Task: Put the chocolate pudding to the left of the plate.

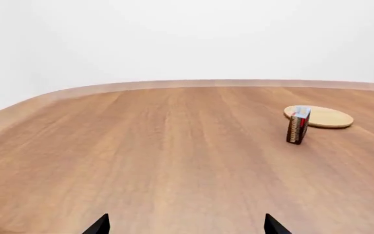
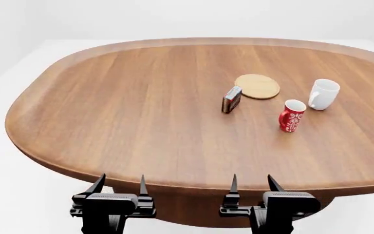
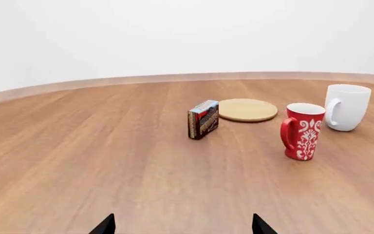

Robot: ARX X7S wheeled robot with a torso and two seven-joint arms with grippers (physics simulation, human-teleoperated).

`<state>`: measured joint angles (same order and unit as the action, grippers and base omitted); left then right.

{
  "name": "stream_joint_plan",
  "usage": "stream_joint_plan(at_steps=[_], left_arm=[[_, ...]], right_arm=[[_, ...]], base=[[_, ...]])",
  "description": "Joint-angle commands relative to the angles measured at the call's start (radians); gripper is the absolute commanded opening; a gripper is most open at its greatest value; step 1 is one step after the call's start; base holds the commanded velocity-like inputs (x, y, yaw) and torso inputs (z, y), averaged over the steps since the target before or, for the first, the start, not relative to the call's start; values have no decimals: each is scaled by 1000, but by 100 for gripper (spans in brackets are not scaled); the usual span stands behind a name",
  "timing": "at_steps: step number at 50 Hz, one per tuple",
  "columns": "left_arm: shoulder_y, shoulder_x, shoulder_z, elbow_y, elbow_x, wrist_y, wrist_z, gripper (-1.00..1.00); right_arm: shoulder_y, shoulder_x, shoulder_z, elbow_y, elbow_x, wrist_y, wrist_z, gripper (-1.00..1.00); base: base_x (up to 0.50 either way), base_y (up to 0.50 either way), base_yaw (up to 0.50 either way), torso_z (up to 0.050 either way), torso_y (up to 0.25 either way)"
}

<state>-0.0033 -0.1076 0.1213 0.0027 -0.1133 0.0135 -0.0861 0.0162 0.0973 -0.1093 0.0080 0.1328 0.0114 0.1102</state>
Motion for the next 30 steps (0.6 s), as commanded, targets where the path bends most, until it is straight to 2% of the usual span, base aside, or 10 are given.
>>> stream_joint_plan(at_steps=[1,8,30], left_arm=[[-1,-9,14,0,-15,3,-9,100],[-3,-15,22,-4,-19,7,-14,100],[-5,-33,44,-6,-34,16,-25,100]], right_arm=[[2,14,-13,0,14,0,10,100],[3,20,-20,1,23,-2,15,100],[13,35,-39,11,42,2,31,100]], base=[[0,0,0,0,0],[83,0,0,0,0],[497,0,0,0,0]])
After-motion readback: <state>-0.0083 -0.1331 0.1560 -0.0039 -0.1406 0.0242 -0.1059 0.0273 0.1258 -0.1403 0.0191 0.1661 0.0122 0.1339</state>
